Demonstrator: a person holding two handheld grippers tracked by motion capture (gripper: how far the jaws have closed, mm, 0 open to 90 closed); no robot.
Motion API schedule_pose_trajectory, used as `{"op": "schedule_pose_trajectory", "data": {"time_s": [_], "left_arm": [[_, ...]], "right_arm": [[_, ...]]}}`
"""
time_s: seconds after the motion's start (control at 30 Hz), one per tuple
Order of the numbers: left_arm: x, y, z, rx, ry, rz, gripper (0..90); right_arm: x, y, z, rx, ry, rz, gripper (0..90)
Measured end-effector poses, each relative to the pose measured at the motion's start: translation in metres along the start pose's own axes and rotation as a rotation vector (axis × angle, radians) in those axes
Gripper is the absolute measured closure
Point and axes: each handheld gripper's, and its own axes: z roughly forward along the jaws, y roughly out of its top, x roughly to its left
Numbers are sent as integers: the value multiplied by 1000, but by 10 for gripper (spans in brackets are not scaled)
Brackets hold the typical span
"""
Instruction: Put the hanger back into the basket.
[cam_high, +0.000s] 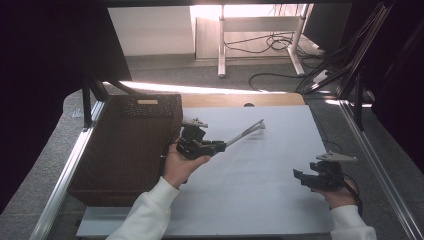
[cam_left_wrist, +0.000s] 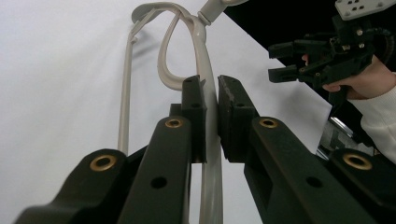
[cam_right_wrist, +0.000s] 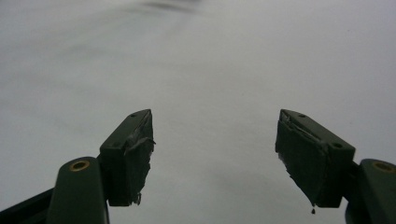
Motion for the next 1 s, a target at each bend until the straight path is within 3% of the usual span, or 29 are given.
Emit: {"op": "schedule_pose_trajectory", "data": {"time_s": [0.2,0.63,1.0], "left_arm": [[2,2,-13,-25,1,-6,826],[-2,7,-37,-88,-50,-6,826],[-12,18,-59,-137,-51,40,826]], "right_arm": [[0,0,0,-1,-3,4,284],[0,0,1,6,-6,1,284],[0,0,1,5,-6,2,284]]}}
